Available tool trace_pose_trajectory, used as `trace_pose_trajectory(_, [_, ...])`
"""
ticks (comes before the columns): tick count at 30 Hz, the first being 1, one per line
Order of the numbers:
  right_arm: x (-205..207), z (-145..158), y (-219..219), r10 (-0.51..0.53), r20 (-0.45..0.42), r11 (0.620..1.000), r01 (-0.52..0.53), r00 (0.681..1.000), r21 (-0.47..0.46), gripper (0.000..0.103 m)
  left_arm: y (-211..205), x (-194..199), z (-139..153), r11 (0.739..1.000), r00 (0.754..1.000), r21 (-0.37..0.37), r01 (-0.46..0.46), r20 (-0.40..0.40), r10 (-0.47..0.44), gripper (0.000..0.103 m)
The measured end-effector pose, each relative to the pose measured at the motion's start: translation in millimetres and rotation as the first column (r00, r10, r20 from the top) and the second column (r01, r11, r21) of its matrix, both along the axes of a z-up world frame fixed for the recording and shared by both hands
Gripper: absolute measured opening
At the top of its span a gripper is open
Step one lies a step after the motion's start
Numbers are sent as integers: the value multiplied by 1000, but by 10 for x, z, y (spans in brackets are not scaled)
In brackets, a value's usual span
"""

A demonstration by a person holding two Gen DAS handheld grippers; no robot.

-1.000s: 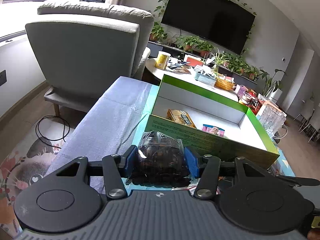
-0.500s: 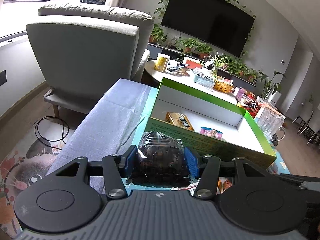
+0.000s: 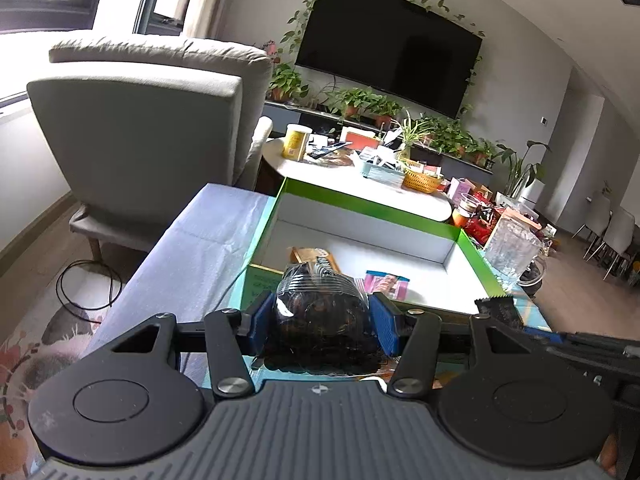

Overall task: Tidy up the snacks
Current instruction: 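Carry dark snack bag into box and release with left while right releases black bar there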

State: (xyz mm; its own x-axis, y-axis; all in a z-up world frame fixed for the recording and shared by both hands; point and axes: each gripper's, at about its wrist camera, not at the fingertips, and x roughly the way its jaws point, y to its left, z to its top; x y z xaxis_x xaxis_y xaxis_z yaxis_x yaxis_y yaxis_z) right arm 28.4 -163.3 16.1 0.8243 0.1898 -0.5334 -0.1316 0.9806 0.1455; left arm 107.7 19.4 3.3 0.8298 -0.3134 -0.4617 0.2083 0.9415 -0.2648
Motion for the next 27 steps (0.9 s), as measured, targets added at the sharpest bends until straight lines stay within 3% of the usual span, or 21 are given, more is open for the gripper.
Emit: trace_pose_trajectory(27, [66, 241, -506, -92, 117, 989, 77, 989, 126, 27, -614, 289, 360, 995, 993, 73, 66, 97, -73, 49])
